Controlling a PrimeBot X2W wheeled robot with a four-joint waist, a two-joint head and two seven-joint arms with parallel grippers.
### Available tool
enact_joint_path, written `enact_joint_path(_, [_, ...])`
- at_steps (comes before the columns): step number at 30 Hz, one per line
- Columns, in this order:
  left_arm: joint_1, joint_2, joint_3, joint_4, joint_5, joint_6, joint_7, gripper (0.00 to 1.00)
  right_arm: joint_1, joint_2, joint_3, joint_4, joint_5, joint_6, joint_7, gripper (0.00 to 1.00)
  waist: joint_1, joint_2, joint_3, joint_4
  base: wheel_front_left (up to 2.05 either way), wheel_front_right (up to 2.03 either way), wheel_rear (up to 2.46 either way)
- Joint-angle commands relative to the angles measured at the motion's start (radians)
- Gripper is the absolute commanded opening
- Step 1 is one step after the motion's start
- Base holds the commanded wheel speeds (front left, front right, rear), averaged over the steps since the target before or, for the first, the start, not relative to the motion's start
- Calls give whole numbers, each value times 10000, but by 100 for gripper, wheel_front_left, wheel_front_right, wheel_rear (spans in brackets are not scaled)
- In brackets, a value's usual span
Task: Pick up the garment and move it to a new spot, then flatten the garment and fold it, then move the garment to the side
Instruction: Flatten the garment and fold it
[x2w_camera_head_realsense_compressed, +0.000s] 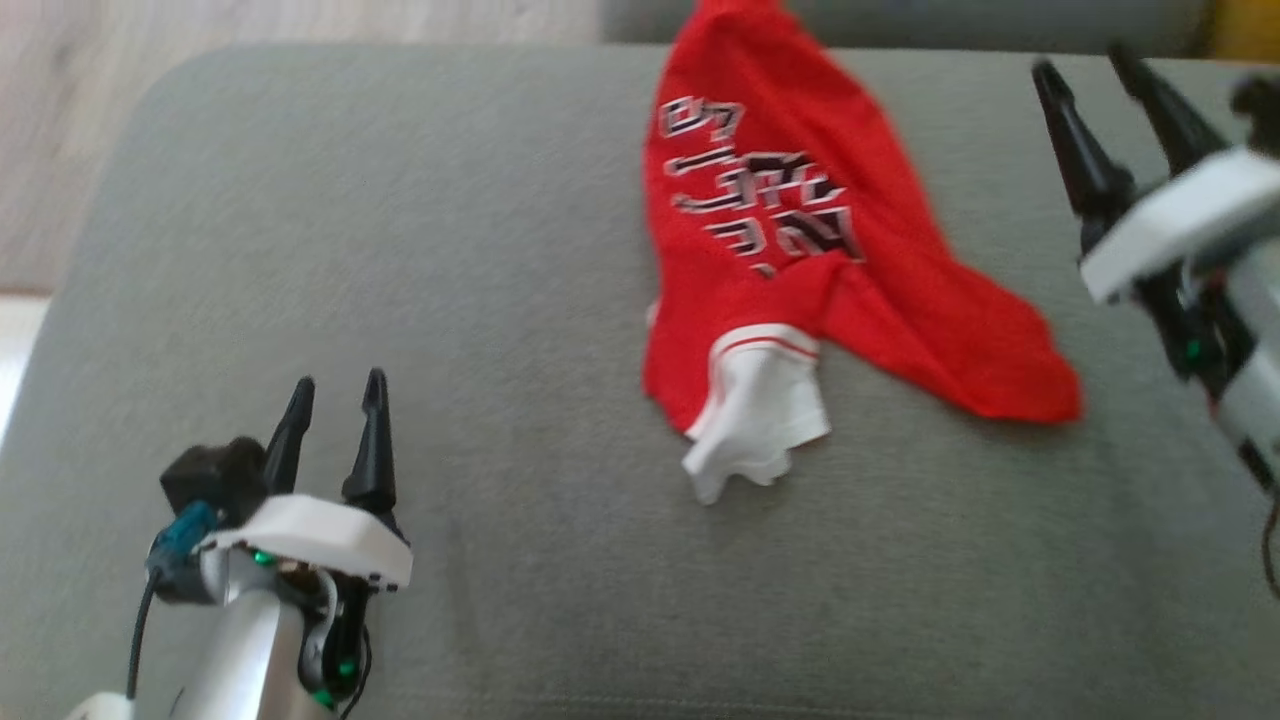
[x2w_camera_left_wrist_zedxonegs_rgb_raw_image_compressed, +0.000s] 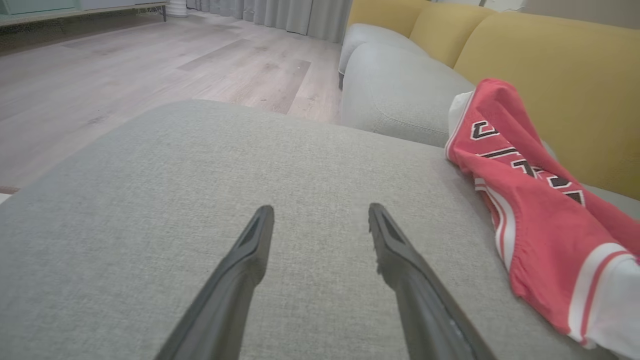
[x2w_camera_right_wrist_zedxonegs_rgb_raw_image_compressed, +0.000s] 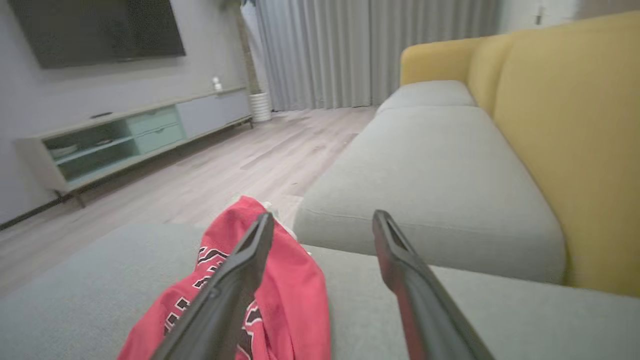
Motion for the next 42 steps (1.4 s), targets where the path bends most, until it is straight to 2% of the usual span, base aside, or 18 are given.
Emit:
enact_joint_path(1, [-130, 294, 359, -383, 40, 44, -122, 100, 424, -247, -417, -458, 107, -7, -168, 100, 0, 0, -552, -633, 0, 0, 0])
enact_joint_path(5, [154, 293, 383, -557, -14, 107, -122, 100, 2310, -280, -2693, -1938, -930, -7, -202, 100, 0, 0, -749, -931, 0, 0, 0])
enact_joint_path(8, [327, 276, 353, -713, -45, 148, -106, 100, 4137, 220, -4462, -3132, -2261, -7, -205, 100, 0, 0, -854, -1085, 0, 0, 0])
enact_joint_path(9, [327, 276, 353, -713, -45, 148, -106, 100, 4137, 220, -4462, -3132, -2261, -7, -205, 100, 0, 0, -854, -1085, 0, 0, 0])
enact_joint_path(12, [421, 296, 329, -861, -80, 166, -49, 100, 5659, 994, -5705, -4033, -3407, -7, -206, 100, 0, 0, -849, -1206, 0, 0, 0])
enact_joint_path(17, [363, 421, 232, -1010, -83, 109, 145, 100, 6746, 1837, -6401, -4684, -4456, -7, -207, 100, 0, 0, -804, -1314, 0, 0, 0])
enact_joint_path(21, [25, 508, 118, -1235, -306, -166, 639, 100, 6894, 2109, -6588, -4907, -4948, -7, 42, 100, 0, 0, -779, -1432, 0, 0, 0])
enact_joint_path(24, [-548, 729, -130, -1233, -813, -540, 2160, 100, 6910, 2281, -6719, -5028, -5287, -7, 344, 100, 0, 0, -716, -1566, 0, 0, 0])
enact_joint_path(27, [-1406, 1105, -547, -1190, -1430, -793, 4259, 100, 6898, 2520, -6874, -5128, -5584, -7, 507, 100, 0, 0, -579, -1738, 0, 0, 0])
enact_joint_path(29, [-2075, 1358, -820, -1097, -2006, -888, 5588, 100, 6852, 2756, -6926, -5214, -5735, -7, 531, 100, 0, 0, -406, -1925, 0, 0, 0])
enact_joint_path(30, [-2699, 1588, -1141, -820, -2605, -931, 6870, 100, 6771, 3010, -6917, -5264, -5823, -7, 523, 100, 0, 0, -223, -2136, 0, 0, 0])
enact_joint_path(33, [-3507, 1895, -1708, -289, -3481, -949, 8515, 100, 6606, 3344, -6795, -5280, -5887, -7, 479, 100, 0, 0, 84, -2500, 0, 0, 0])
enact_joint_path(35, [-3911, 2107, -2056, 124, -4012, -952, 9303, 100, 6465, 3486, -6653, -5240, -5920, -7, 442, 100, 0, 0, 280, -2771, 0, 0, 0])
enact_joint_path(36, [-4195, 2187, -2280, 462, -4695, -953, 9899, 100, 6336, 3584, -6554, -5175, -5934, -7, 378, 100, 0, 0, 400, -3015, 0, 0, 0])
enact_joint_path(42, [-4789, 2552, -2893, 1423, -5633, -955, 10537, 100, 6092, 3730, -6518, -4940, -5895, -7, 169, 100, 0, 0, 715, -3564, 0, 0, 0])
